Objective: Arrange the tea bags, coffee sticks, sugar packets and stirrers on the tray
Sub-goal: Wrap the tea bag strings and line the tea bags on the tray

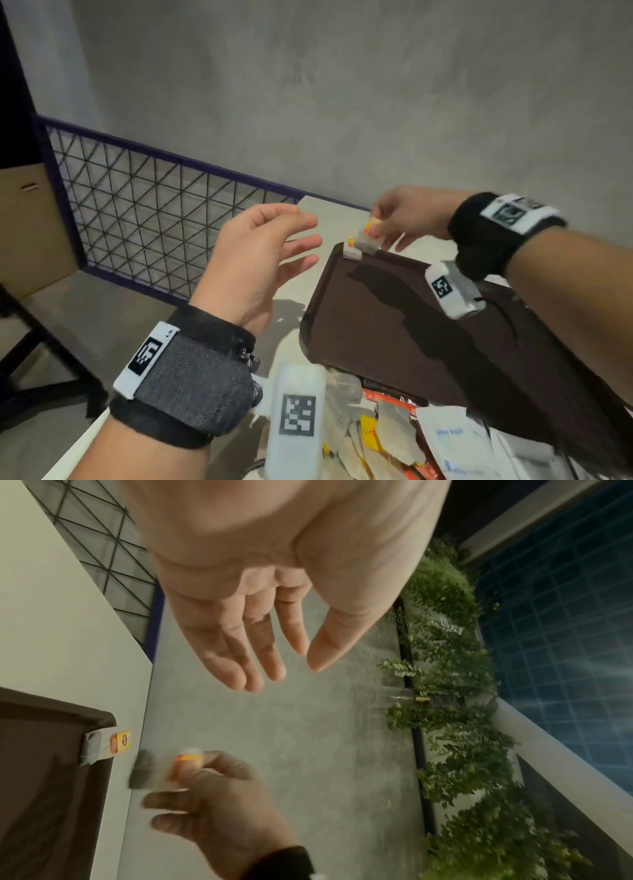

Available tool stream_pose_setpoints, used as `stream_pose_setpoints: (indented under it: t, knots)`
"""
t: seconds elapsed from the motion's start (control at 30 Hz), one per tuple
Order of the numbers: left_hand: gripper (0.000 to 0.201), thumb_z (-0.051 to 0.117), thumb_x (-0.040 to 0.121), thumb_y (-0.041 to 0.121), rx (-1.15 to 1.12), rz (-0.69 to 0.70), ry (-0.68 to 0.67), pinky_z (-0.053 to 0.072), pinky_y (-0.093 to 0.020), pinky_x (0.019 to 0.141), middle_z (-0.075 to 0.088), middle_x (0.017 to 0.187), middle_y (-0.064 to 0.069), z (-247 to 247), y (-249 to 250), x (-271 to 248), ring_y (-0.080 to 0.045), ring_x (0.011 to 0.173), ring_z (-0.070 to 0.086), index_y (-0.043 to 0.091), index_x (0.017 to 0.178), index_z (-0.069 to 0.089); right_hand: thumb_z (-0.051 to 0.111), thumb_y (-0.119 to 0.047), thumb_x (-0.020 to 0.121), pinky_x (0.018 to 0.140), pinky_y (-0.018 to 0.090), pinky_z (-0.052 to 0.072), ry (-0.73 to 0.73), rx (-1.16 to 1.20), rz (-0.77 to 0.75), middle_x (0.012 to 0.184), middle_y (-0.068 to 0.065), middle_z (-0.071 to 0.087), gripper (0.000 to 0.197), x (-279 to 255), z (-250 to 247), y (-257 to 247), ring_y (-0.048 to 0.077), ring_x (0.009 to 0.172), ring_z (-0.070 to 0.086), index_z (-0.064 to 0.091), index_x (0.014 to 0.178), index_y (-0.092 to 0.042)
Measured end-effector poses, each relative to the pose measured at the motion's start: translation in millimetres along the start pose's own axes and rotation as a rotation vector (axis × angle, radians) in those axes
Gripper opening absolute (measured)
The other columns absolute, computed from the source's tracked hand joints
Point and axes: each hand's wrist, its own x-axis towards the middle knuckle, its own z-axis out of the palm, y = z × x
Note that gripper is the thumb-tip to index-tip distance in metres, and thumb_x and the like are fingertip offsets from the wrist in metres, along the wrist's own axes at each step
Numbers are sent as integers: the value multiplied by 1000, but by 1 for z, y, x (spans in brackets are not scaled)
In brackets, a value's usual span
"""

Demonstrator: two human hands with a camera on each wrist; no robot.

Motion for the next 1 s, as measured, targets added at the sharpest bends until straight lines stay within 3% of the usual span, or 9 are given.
stream_pose_setpoints:
  t: [0.1,0.23,0.43,0.53,0.63,0.7,0.8,0.9,1.0]
  knots:
    - [11,71,89,6,-16,-11,-1,61,-35,76,76,108,-15,-3,-2,3,-24,87,75,14,93,65,65,-6,97,66,34,60,-105,-105,127,84,15,70,8,35,15,24,25,73,71,58,94,-8]
    - [9,71,89,6,-20,-24,-21,60,-32,71,76,98,-12,-3,-8,7,-21,81,73,14,90,66,64,-5,98,67,34,60,-166,-45,177,92,21,69,11,64,25,37,24,71,71,55,102,-7]
    - [10,70,89,5,0,-52,-23,58,-32,69,74,92,-8,-3,-16,12,-20,77,72,14,88,66,70,-4,94,63,33,60,-3,-21,170,73,14,70,18,88,34,36,20,58,68,58,107,-3]
    - [10,70,89,5,3,-61,-9,57,-32,68,73,91,-8,-4,-17,12,-20,76,72,14,87,66,75,-5,89,77,43,64,1,-2,211,83,18,70,34,91,39,31,29,69,72,60,117,6]
    - [11,70,89,5,-3,-66,-2,58,-30,67,73,89,-7,-4,-16,12,-20,76,72,14,85,66,86,-11,80,84,46,63,-19,-2,258,99,18,67,37,88,44,25,36,85,76,59,103,0]
    - [11,70,89,4,-6,-66,1,58,-30,66,72,89,-7,-4,-16,12,-20,75,71,13,86,66,88,-11,77,73,35,64,-8,-23,264,96,16,72,35,85,46,22,30,82,77,58,92,0]
    - [10,70,89,3,1,-71,4,58,-30,67,72,90,-8,-3,-17,11,-21,75,71,12,87,67,84,-6,80,51,19,54,-2,-78,276,96,16,78,31,80,48,19,24,76,76,57,94,-2]
    - [10,70,89,3,7,-63,6,59,-29,68,72,90,-9,-4,-18,12,-22,76,71,11,88,67,83,-1,79,48,20,53,-7,-64,269,102,20,76,38,82,50,19,28,80,73,60,110,0]
    - [10,69,88,1,-1,-49,18,59,-28,66,71,88,-9,-5,-17,12,-22,74,71,11,88,66,83,-5,80,49,21,54,32,-71,242,105,22,76,44,86,52,24,28,79,73,59,115,2]
